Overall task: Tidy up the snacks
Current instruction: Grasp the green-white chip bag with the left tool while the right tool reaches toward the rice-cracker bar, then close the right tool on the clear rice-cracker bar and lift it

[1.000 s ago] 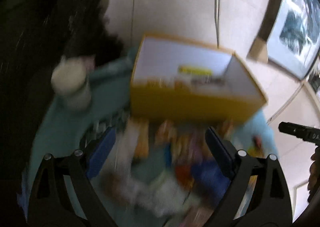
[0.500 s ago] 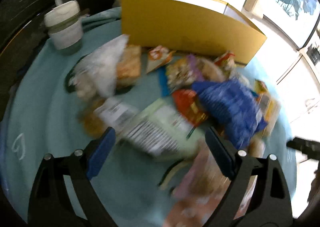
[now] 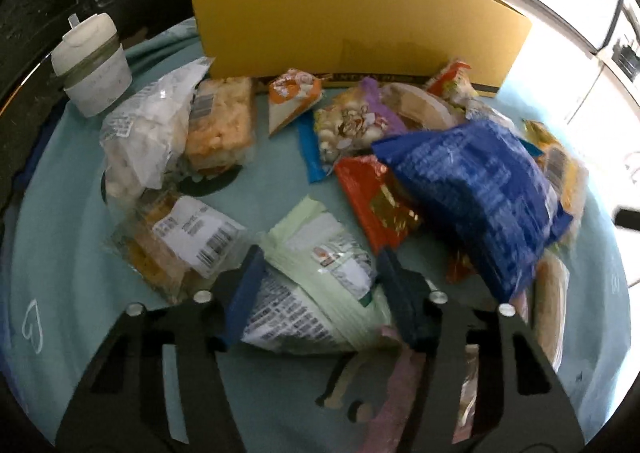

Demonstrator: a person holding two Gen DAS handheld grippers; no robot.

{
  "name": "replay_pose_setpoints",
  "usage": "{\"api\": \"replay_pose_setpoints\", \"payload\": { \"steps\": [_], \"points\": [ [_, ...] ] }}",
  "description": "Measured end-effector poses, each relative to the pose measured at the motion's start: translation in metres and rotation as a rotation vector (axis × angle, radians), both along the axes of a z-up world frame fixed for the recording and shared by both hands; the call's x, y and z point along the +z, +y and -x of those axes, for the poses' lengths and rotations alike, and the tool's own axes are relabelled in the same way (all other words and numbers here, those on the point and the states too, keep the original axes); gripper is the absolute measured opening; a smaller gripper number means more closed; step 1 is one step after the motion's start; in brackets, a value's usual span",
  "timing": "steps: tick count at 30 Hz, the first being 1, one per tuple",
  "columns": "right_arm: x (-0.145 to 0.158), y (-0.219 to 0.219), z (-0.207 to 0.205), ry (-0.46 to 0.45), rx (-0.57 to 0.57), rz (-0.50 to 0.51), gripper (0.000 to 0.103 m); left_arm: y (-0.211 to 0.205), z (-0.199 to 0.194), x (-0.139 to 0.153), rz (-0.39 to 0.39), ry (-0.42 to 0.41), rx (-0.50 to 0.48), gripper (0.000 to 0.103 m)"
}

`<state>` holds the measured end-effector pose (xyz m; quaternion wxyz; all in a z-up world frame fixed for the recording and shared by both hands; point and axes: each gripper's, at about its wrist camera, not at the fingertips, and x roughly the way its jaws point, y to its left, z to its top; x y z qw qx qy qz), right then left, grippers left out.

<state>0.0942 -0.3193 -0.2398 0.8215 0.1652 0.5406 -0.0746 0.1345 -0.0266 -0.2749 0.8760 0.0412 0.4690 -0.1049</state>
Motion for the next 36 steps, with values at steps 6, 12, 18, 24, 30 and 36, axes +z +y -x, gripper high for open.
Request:
{"api": "replay_pose_setpoints", "payload": {
  "steps": [6,12,18,24,30,36],
  "points": [
    [-0.011,0.024,-0.037,0.052,-0.019,0.031,0.071,0.015,0.010,0.003,-0.001,-0.013,-0.006,0.050],
    [-0.025,0.037,-0.060,0.138,-0.049,0.230,0.077,0.014,0.013,0.004,-0.032,-0.033,-0.011,0.052],
    [-0.034,0.042,-0.074,0.213,-0.055,0.364,0.101,0.008,0.006,0.000,-0.051,-0.037,0.011,0.063],
    [-0.027,0.047,-0.065,0.126,0.042,0.183,0.032,0.017,-0.001,-0.010,-0.052,0.001,0.085,0.097],
    [-0.028,0.042,-0.057,0.087,0.087,0.159,0.032,0.025,0.000,-0.017,-0.023,0.014,0.079,0.097],
    [-0.038,0.031,-0.037,0.046,0.130,0.264,0.102,0.036,0.001,-0.009,0.000,-0.030,0.032,0.044]
  ]
}}
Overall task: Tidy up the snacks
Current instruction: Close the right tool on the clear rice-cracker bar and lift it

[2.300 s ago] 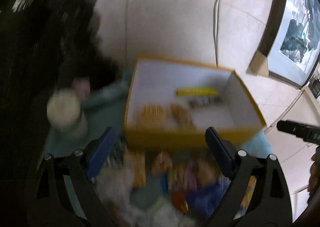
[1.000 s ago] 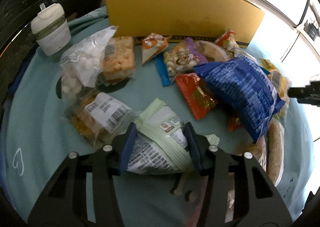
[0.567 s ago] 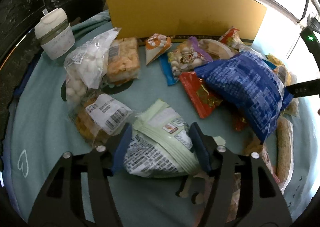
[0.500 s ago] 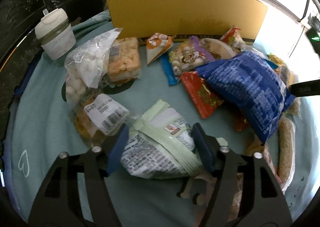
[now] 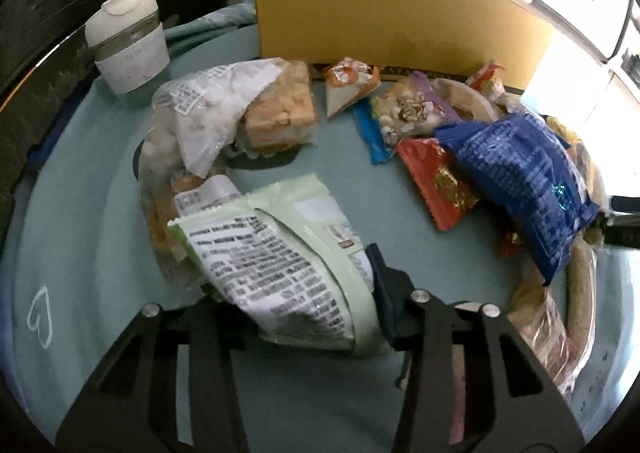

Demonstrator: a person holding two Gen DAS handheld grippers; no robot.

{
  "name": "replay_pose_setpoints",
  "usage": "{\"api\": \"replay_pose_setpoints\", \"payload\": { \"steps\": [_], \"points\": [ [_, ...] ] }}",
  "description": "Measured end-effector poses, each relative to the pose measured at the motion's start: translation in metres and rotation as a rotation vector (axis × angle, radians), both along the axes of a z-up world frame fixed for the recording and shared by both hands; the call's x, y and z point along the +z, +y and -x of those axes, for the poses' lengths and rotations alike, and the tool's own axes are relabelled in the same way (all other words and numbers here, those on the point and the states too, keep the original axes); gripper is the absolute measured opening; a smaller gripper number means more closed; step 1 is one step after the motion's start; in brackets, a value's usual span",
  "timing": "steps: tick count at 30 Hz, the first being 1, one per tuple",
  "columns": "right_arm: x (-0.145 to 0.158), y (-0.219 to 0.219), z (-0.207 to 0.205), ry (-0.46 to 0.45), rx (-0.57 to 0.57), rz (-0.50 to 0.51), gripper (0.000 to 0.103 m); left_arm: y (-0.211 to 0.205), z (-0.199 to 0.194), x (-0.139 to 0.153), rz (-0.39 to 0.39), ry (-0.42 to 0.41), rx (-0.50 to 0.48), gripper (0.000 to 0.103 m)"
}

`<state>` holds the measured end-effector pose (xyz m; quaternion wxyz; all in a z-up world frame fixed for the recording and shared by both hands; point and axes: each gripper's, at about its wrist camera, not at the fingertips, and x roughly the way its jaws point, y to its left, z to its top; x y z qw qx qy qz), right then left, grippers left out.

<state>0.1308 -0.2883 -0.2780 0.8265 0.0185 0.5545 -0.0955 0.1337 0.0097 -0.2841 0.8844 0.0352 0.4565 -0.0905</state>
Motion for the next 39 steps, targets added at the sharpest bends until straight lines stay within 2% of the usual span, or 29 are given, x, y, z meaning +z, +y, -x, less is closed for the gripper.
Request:
{"api": "replay_pose_setpoints", "payload": {
  "steps": [2,3,4,6,7,11,13,14,15,16,17,18,22,24,28,30,33,39],
  "points": [
    [-0.004,-0.015,-0.001,0.008,-0.040,-0.095,0.102,0.005,0.004,-0.001,0.022,-0.026,-0.025,0.046],
    [-0.002,-0.014,-0.005,0.028,-0.034,-0.077,0.102,0.007,0.006,-0.001,0.036,-0.030,-0.025,0.047],
    [0.000,-0.014,-0.007,0.031,-0.032,-0.068,0.102,0.007,0.006,-0.001,0.049,-0.028,-0.033,0.055],
    [0.011,-0.005,-0.010,-0.014,-0.006,-0.052,0.074,-0.001,0.004,-0.002,0.043,-0.004,-0.056,0.088],
    [0.014,0.003,-0.012,-0.017,0.010,-0.040,0.073,-0.006,0.002,-0.005,0.027,0.021,-0.054,0.101],
    [0.015,0.008,-0.019,-0.003,0.011,-0.045,0.064,-0.015,-0.002,-0.010,-0.021,0.017,-0.024,0.101],
    [0.017,0.008,-0.025,-0.001,0.010,-0.061,0.061,-0.017,-0.009,-0.010,-0.019,0.023,0.010,0.101],
    [0.018,0.009,-0.027,-0.002,0.013,-0.075,0.056,-0.017,-0.011,-0.009,-0.017,0.029,0.021,0.101],
    [0.020,0.009,-0.028,-0.003,0.022,-0.079,0.052,-0.017,-0.012,-0.008,-0.017,0.032,0.021,0.100],
    [0.021,0.008,-0.031,-0.006,0.036,-0.085,0.048,-0.018,-0.011,-0.006,-0.024,0.019,0.011,0.083],
    [0.017,0.025,-0.032,-0.008,0.045,-0.086,0.045,-0.018,-0.009,-0.002,-0.028,-0.002,-0.006,0.049],
    [0.018,0.025,-0.032,-0.009,0.053,-0.096,0.042,-0.019,-0.009,0.001,-0.037,-0.006,-0.015,0.043],
    [0.018,0.024,-0.013,-0.011,0.047,-0.146,0.040,-0.020,0.004,0.008,0.015,0.029,-0.062,0.039],
    [0.019,0.020,-0.007,-0.013,0.044,-0.163,0.039,-0.022,0.018,0.014,0.011,0.010,-0.097,0.039],
    [0.019,0.021,0.003,-0.013,0.063,-0.152,0.040,-0.037,0.060,0.026,-0.099,-0.117,-0.253,0.038],
    [0.019,0.020,0.004,-0.010,0.057,-0.164,0.039,-0.039,0.072,0.027,-0.122,-0.144,-0.300,0.038],
    [0.022,0.017,0.006,-0.013,0.042,-0.211,0.038,-0.025,0.075,0.041,-0.006,-0.162,-0.274,0.038],
    [0.038,0.011,0.018,-0.051,0.048,-0.288,0.031,-0.011,0.065,0.057,0.030,-0.165,-0.217,0.038]
  ]
}}
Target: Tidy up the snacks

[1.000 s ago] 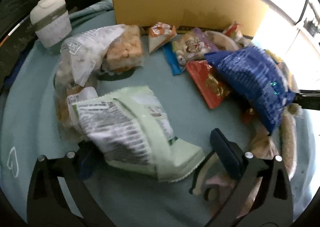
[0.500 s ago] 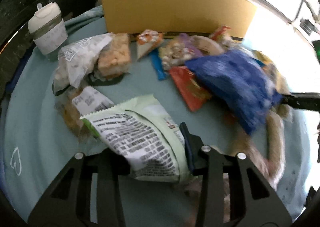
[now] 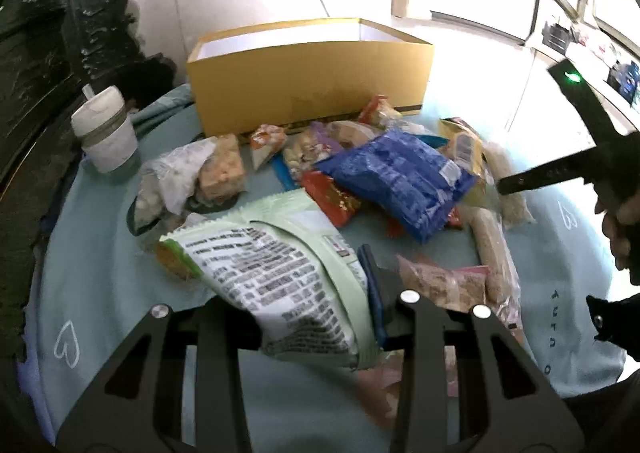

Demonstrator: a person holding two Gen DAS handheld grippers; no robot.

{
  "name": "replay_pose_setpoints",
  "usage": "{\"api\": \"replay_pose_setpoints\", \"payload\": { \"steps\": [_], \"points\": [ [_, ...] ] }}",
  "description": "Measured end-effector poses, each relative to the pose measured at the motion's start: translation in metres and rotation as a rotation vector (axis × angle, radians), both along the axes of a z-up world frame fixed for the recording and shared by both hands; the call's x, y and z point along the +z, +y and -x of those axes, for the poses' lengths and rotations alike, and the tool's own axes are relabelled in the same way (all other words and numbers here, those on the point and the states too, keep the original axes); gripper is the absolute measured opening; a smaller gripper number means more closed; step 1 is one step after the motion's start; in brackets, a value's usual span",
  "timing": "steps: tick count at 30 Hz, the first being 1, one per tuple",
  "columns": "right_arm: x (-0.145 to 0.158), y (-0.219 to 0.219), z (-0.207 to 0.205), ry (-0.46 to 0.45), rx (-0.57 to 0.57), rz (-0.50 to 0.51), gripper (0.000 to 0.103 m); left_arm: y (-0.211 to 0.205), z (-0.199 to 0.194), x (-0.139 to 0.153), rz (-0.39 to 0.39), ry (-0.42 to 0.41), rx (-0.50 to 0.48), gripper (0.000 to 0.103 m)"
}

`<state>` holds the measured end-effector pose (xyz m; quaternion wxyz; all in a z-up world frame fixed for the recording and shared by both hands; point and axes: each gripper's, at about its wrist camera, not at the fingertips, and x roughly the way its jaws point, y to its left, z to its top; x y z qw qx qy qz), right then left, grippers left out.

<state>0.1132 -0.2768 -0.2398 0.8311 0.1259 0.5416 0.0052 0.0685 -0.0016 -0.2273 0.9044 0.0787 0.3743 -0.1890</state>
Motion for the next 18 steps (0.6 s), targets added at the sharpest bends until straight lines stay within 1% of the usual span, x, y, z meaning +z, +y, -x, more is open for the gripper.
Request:
{"api": "replay_pose_setpoints", "payload": {
  "steps": [3,5,8,11,12,14,16,17,18],
  "points": [
    [-0.002,-0.012,0.003,0.009,-0.017,-0.038,0.030,0.005,-0.003,-0.005,0.015,0.040,0.028,0.038],
    [-0.005,-0.019,-0.003,0.012,-0.021,-0.069,0.030,0.006,-0.004,-0.010,0.016,0.059,0.043,0.039],
    [-0.006,-0.016,-0.016,0.028,-0.020,-0.034,0.031,0.010,-0.005,-0.015,0.017,0.078,0.066,0.039],
    [-0.017,-0.001,-0.039,0.119,0.002,0.042,0.042,0.012,-0.007,-0.018,0.015,0.097,0.082,0.039],
    [-0.016,0.007,-0.045,0.116,0.020,0.102,0.041,0.012,-0.008,-0.019,0.010,0.101,0.084,0.039],
    [-0.016,0.014,-0.048,0.122,0.036,0.142,0.039,0.013,-0.007,-0.019,0.003,0.103,0.086,0.039],
    [-0.014,0.011,-0.046,0.112,0.052,0.123,0.031,0.015,-0.006,-0.017,0.003,0.102,0.087,0.039],
    [-0.011,0.009,-0.044,0.103,0.057,0.113,0.029,0.016,-0.005,-0.016,0.006,0.098,0.088,0.039],
    [-0.007,0.009,-0.040,0.088,0.069,0.129,0.028,0.018,-0.005,-0.015,0.010,0.096,0.090,0.040]
  ]
}}
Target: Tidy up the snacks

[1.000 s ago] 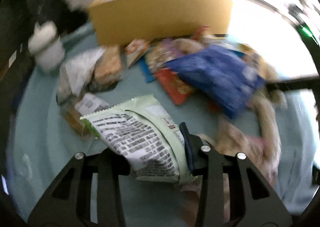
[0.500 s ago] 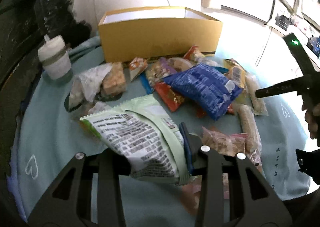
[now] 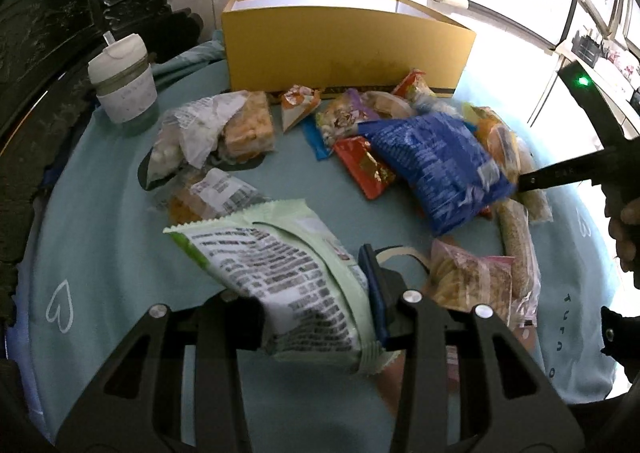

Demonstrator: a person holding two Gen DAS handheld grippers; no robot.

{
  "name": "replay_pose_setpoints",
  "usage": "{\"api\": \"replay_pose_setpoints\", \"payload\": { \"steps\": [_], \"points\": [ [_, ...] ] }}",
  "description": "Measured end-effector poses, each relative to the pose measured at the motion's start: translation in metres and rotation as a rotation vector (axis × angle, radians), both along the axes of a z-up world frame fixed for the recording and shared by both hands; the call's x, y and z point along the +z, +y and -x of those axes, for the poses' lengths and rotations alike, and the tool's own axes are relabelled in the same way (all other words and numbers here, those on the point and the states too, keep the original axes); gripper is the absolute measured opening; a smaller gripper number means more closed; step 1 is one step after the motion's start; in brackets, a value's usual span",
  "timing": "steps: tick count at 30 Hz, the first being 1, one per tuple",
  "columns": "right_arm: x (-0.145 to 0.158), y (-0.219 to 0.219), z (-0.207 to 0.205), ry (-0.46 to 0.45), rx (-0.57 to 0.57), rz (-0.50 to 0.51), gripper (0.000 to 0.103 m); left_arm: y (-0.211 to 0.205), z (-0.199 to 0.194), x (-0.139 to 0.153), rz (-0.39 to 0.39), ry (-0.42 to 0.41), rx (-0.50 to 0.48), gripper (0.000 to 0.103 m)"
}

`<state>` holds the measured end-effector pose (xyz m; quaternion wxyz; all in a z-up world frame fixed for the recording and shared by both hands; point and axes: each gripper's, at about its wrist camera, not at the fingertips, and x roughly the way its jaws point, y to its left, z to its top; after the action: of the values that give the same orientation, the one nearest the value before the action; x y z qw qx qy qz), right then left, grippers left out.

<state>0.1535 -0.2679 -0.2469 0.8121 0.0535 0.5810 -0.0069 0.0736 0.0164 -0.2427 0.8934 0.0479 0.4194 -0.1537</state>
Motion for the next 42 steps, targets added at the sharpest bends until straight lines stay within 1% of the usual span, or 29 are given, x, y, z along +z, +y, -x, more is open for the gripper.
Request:
{"api": "replay_pose_setpoints", "payload": {
  "steps": [1,4,10,15,21,24,27,32,35,38,39,42],
  "points": [
    [0.005,0.000,0.005,-0.017,0.022,-0.001,0.028,0.002,0.000,0.001,0.006,-0.001,0.004,0.039],
    [0.022,-0.005,0.021,-0.040,0.049,-0.060,0.028,0.008,0.000,0.005,0.032,-0.008,0.023,0.039],
    [0.046,-0.014,0.044,-0.085,0.052,-0.108,0.028,0.006,-0.001,0.017,0.073,-0.022,0.020,0.040],
    [0.051,-0.021,0.063,-0.095,0.049,-0.127,0.028,0.001,0.001,0.028,0.075,-0.039,0.006,0.040],
    [0.052,-0.013,0.074,-0.114,0.042,-0.156,0.028,-0.003,0.005,0.047,0.085,-0.064,0.000,0.040],
    [0.064,-0.011,0.076,-0.145,0.050,-0.174,0.028,-0.005,0.006,0.059,0.094,-0.079,0.003,0.039],
    [0.077,-0.008,0.073,-0.178,0.062,-0.189,0.028,-0.006,0.005,0.073,0.104,-0.106,0.007,0.040],
    [0.111,-0.001,0.059,-0.247,0.097,-0.226,0.028,-0.009,-0.003,0.099,0.128,-0.150,0.015,0.040],
    [0.140,0.001,0.039,-0.307,0.118,-0.246,0.028,-0.011,-0.017,0.121,0.155,-0.188,0.026,0.040],
    [0.176,0.000,0.011,-0.380,0.128,-0.252,0.028,-0.018,-0.044,0.150,0.178,-0.245,0.043,0.040],
    [0.183,-0.001,0.005,-0.393,0.129,-0.255,0.028,-0.020,-0.052,0.158,0.182,-0.259,0.052,0.040],
    [0.217,-0.002,-0.033,-0.454,0.134,-0.249,0.028,-0.027,-0.088,0.187,0.213,-0.293,0.080,0.040]
  ]
}}
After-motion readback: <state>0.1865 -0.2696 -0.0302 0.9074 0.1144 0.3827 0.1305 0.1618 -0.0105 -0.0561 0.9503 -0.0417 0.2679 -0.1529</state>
